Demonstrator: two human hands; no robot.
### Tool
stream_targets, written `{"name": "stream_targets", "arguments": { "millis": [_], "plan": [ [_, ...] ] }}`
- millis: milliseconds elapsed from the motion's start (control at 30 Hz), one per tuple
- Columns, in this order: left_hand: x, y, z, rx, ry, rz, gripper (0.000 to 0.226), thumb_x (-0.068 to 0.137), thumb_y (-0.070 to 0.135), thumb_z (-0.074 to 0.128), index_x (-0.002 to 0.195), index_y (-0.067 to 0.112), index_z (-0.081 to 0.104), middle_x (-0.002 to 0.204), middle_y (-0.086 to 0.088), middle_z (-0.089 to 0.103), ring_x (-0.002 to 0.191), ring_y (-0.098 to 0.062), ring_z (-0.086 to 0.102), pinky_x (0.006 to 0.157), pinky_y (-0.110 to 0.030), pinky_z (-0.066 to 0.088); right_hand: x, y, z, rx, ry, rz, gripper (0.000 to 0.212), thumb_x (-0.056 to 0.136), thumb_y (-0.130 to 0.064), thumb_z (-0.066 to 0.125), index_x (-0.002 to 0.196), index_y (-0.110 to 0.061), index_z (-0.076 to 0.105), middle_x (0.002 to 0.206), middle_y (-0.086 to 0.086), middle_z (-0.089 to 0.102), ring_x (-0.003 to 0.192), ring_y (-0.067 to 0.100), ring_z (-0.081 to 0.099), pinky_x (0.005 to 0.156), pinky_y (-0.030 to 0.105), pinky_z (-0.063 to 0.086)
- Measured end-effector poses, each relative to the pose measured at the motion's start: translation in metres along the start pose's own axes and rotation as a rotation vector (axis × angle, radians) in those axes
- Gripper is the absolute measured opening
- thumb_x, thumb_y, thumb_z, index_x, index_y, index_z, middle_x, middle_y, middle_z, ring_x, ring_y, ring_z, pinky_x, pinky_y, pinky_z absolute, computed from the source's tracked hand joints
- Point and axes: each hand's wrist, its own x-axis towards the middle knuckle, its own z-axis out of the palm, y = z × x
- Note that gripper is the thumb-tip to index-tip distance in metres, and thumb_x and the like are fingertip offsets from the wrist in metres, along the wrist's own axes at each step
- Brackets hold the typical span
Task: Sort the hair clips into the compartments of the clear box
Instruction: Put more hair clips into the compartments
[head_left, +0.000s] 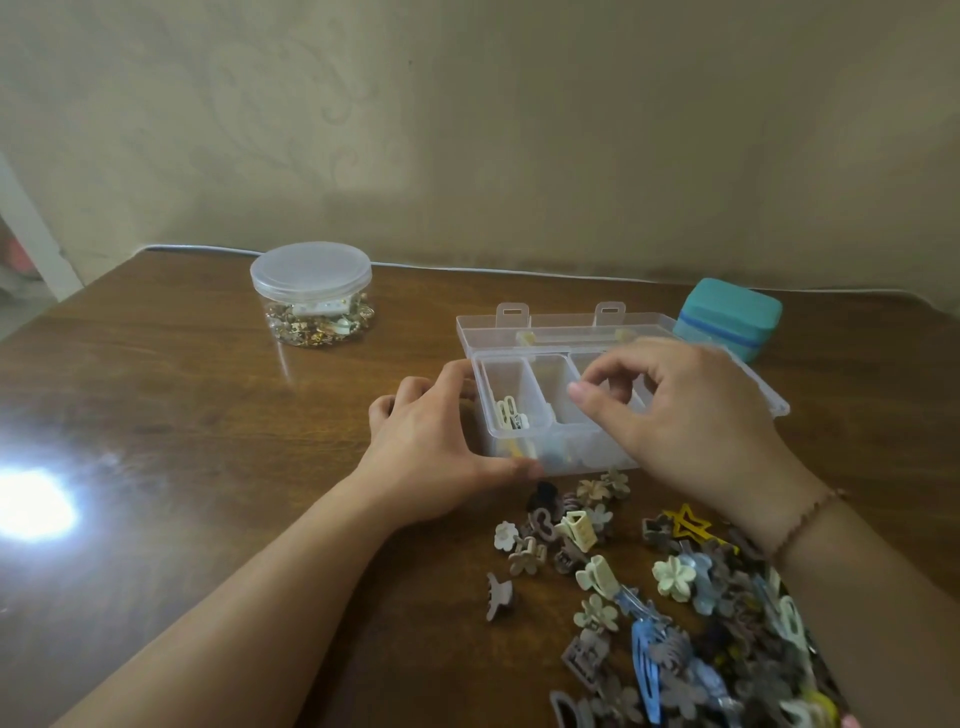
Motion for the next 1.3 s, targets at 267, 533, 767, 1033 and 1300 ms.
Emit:
{"name": "stream_targets", "arguments": {
  "millis": [267,533,767,1033,1300],
  "plan": [
    [0.001,0.000,-0.001,-0.004,-0.022,-0.017,0.099,0.057,0.078,0.068,0.139,0.042,0.025,0.139,0.014,0.043,0.132,-0.010,0.026,0.113,-0.044,0.014,0.024,-0.038,-0.031,0.330,0.193,-0.298,0.014,0.088,-0.020,0.068,0.075,-0.013,0.072,0.060,-0.003,0.062,0.048,0.012,0.047,0.048,0.018,0.036],
    [0.001,0.000,-0.001,-0.007,-0.007,0.002,0.098,0.056,0.080,0.067,0.137,0.043,0.026,0.119,0.025,0.037,0.130,-0.009,0.027,0.109,-0.041,0.014,-0.039,-0.038,-0.058,-0.291,-0.502,-0.224,0.029,0.079,-0.066,0.048,0.085,-0.038,0.050,0.077,-0.019,0.058,0.076,-0.003,0.054,0.061,0.017,0.039],
    [-0.001,0.001,-0.002,-0.012,-0.011,0.000,0.102,0.053,0.081,0.068,0.138,0.042,0.026,0.119,0.025,0.038,0.130,-0.010,0.028,0.111,-0.043,0.014,-0.060,-0.028,-0.032,-0.333,-0.597,-0.111,0.021,0.082,-0.049,0.057,0.078,-0.035,0.043,0.084,-0.014,0.060,0.078,0.007,0.051,0.067,0.029,0.041],
    [-0.001,0.001,-0.003,-0.025,-0.014,0.000,0.100,0.057,0.075,0.071,0.139,0.041,0.026,0.136,0.016,0.044,0.133,-0.011,0.027,0.113,-0.044,0.014,-0.044,-0.015,-0.049,-0.112,-0.541,0.037,0.019,0.078,-0.040,0.074,0.077,-0.034,0.056,0.080,-0.022,0.066,0.069,-0.006,0.059,0.055,0.016,0.045],
    [0.000,-0.001,-0.002,-0.013,-0.014,-0.004,0.100,0.057,0.076,0.070,0.139,0.041,0.025,0.138,0.014,0.044,0.133,-0.011,0.027,0.114,-0.045,0.014,0.028,-0.011,-0.030,0.146,-0.100,0.068,0.021,0.075,-0.028,0.079,0.066,-0.024,0.060,0.064,-0.009,0.063,0.056,0.000,0.056,0.053,0.010,0.042]
  ]
}}
